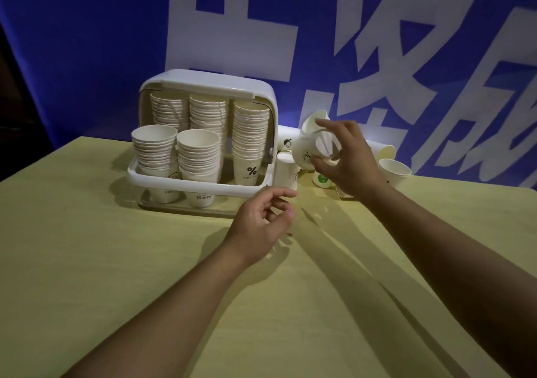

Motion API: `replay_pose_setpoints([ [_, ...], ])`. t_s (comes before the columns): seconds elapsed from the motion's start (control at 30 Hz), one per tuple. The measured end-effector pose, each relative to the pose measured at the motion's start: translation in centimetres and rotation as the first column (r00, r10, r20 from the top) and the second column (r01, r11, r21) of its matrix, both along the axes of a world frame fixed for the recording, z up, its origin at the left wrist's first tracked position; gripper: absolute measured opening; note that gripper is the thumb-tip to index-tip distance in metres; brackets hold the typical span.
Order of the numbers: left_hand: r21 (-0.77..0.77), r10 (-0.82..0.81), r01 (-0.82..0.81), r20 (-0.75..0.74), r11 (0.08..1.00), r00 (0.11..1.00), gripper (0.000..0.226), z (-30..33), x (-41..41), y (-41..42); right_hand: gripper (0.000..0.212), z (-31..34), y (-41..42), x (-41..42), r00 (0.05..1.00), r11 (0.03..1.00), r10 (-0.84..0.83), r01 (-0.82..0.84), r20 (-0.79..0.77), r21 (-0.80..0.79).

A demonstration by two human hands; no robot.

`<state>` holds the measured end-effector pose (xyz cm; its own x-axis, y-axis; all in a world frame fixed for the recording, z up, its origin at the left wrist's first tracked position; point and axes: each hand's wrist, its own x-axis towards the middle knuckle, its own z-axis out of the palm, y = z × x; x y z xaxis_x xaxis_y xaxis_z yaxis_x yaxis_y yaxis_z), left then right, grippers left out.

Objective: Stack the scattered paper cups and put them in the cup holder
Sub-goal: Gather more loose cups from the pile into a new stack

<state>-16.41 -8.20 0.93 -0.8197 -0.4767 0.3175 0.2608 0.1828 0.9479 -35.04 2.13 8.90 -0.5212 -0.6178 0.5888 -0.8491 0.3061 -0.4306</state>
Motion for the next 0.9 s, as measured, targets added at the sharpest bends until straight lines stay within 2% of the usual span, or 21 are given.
replay_pose_setpoints([
  [0.1, -0.031, -0.010, 0.010, 0.013, 0.999, 1.000, 0.039, -0.2, 0.1, 1.0, 0.060, -1.8, 3.3, 2.6, 0.995, 0.987, 0.065, -0.053, 0.074, -0.153],
  [0.23, -0.017, -0.012, 0.012, 0.030, 1.000, 0.999, 0.056, -0.4, -0.4, 2.8, 0.050, -5.1, 6.3, 4.5, 0.951, 0.921, 0.211, -0.116, 0.226, -0.371],
  [0.33, -0.012, 0.000, 0.000, 0.037, 1.000, 0.999, 0.060, -0.2, -1.4, 4.1, 0.037, -7.6, 7.4, 4.7, 0.924, 0.903, 0.251, -0.117, 0.288, -0.413],
  [0.43, -0.042, 0.007, -0.005, 0.040, 0.999, 0.999, 0.059, 0.0, -2.5, 4.6, 0.032, -8.4, 7.9, 5.2, 0.858, 0.913, 0.283, -0.106, 0.428, -0.393],
  [0.53, -0.102, 0.044, -0.041, 0.029, 0.994, 0.999, 0.063, 0.3, -3.8, 4.8, 0.020, -8.4, 8.1, 5.2, 0.829, 0.908, 0.334, -0.154, 0.449, -0.390],
  [0.63, -0.118, 0.063, -0.060, 0.023, 0.991, 0.998, 0.067, 1.0, -5.4, 5.2, 0.008, -8.1, 8.8, 4.5, 0.869, 0.948, 0.254, -0.137, 0.424, -0.287],
  [0.77, -0.136, 0.098, -0.095, 0.019, 0.986, 0.995, 0.064, 0.2, -6.9, 5.1, 0.018, -7.8, 10.0, 2.4, 0.916, 0.974, 0.021, 0.071, 0.401, -0.213],
  [0.83, -0.108, 0.111, -0.110, -0.002, 0.988, 0.994, 0.070, -0.8, -7.3, 4.8, 0.018, -7.5, 9.6, 0.5, 0.954, 0.986, -0.127, 0.153, 0.272, -0.074],
  [0.9, -0.055, 0.113, -0.114, -0.024, 0.992, 0.993, 0.069, -1.3, -7.6, 4.4, 0.022, -7.0, 8.5, -1.8, 0.979, 0.969, -0.194, 0.182, 0.059, 0.168],
])
